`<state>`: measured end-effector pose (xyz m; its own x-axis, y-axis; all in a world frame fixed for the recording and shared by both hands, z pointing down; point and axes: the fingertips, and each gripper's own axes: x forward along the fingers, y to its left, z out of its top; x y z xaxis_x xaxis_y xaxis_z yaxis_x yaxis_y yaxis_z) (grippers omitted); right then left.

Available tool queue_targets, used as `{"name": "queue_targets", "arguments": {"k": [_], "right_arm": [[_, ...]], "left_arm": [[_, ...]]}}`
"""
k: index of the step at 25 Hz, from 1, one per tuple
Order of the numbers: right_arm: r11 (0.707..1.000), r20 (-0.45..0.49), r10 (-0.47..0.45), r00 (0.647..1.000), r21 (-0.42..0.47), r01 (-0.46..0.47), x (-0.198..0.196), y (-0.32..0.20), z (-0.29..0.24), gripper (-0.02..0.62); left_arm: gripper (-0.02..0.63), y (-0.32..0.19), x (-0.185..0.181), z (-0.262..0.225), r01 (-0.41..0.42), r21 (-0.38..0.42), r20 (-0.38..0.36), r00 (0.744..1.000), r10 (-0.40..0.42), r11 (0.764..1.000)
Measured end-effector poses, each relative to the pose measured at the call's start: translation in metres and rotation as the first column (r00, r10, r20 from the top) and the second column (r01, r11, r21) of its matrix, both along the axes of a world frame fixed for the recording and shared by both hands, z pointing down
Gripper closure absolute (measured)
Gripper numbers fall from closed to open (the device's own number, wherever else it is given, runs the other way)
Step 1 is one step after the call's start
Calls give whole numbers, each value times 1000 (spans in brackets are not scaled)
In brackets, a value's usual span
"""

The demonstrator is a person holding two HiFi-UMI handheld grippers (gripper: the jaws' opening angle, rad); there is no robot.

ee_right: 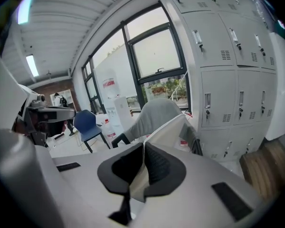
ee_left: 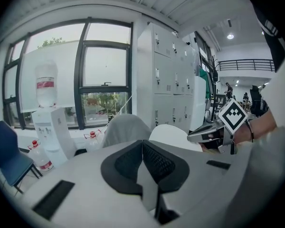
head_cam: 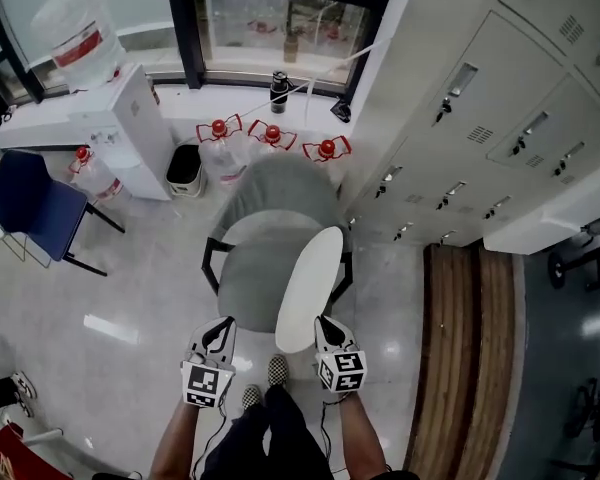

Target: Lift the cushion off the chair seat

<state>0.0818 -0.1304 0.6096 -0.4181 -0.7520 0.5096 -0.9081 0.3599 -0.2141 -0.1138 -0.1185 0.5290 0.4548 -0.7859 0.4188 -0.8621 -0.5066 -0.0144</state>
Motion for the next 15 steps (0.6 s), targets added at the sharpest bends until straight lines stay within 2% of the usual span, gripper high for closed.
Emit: {"name": "queue_targets", "arguments": {"k": [7,15], "right_arm": [[994,21,-6,1000,108,3,-7,36,-91,560],[969,40,-23,999,248,12,-26,71,-179,560]], "left_arm": [[588,32,-1,-68,-15,66,-18,1000,16,998],[588,62,-18,-125,-9,138,-77,997,20,990]]}}
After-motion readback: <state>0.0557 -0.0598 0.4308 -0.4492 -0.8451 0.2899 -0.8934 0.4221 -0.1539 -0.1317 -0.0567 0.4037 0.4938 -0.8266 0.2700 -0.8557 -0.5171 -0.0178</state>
